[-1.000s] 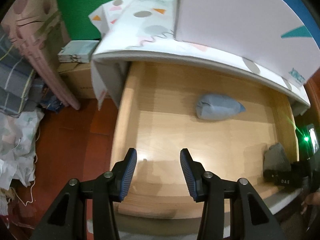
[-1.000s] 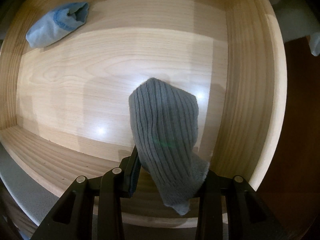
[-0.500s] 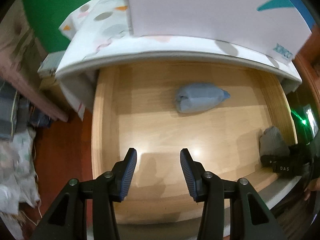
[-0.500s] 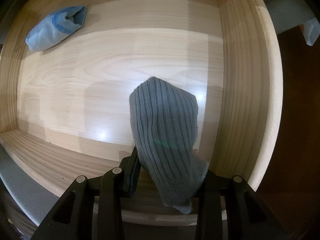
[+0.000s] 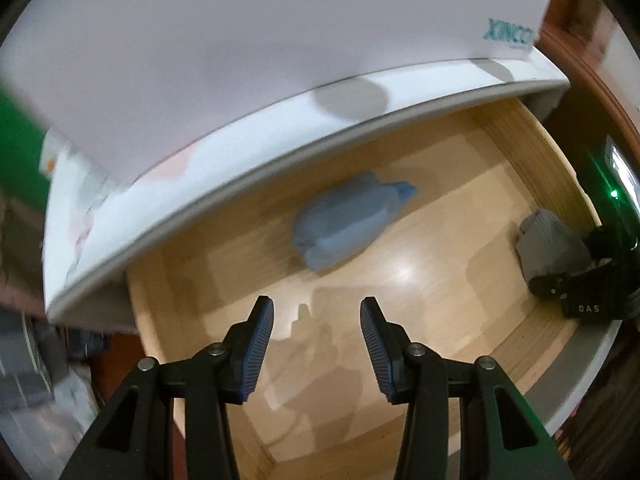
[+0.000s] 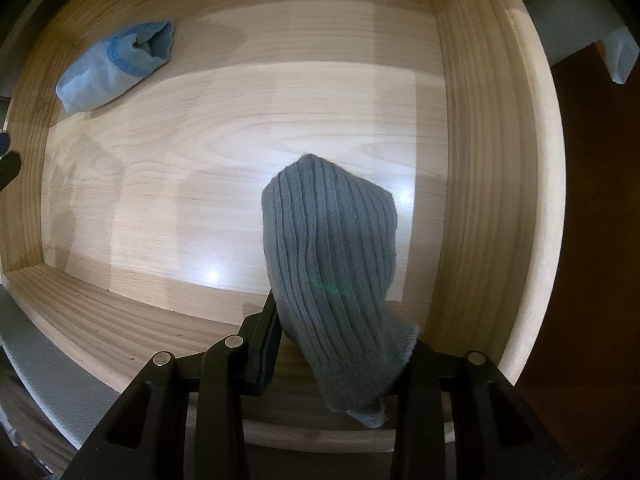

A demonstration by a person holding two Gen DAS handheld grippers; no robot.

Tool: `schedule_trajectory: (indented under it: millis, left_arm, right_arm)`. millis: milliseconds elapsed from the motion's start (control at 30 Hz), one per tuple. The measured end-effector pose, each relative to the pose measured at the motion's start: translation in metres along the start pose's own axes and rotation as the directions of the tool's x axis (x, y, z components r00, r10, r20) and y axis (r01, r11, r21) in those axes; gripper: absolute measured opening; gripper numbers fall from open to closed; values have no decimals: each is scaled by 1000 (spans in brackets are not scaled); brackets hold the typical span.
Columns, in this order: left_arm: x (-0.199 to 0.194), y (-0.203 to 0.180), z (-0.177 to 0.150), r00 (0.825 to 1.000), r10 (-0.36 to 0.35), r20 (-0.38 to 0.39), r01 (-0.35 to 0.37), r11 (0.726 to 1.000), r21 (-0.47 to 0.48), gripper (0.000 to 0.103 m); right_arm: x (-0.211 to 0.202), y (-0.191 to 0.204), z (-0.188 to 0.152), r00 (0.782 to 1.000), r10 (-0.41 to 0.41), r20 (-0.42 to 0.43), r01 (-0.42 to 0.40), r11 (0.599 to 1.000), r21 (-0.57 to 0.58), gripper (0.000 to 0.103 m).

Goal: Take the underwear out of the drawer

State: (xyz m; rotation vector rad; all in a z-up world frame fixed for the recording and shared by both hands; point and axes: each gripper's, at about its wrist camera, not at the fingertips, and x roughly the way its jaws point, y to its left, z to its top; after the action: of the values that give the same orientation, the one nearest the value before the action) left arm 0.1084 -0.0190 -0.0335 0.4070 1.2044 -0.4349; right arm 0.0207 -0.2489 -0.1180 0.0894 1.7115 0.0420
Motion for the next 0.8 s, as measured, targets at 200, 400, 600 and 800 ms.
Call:
schedule_trajectory:
  millis: [200, 400, 600, 800]
  left_arm:
    - [18, -16, 19, 999, 3, -36, 2, 991, 133, 46]
    - [39, -29, 25, 998, 15, -64, -1, 974, 226, 46]
    - [59, -38, 31, 994, 101, -34, -86, 947, 311, 46]
    - [74, -38, 35, 991, 135, -12, -123, 936, 330, 46]
  right_arm:
    - [-1, 0, 1, 1000, 2, 1, -2, 1000, 3, 32]
    - [-1, -1, 0, 1000, 3, 0, -3, 1000, 3, 32]
    - [-1, -1, 1, 1000, 6, -2, -6, 1000, 7, 32]
    - [1, -3, 0, 1000, 10, -4, -10, 1000, 11, 32]
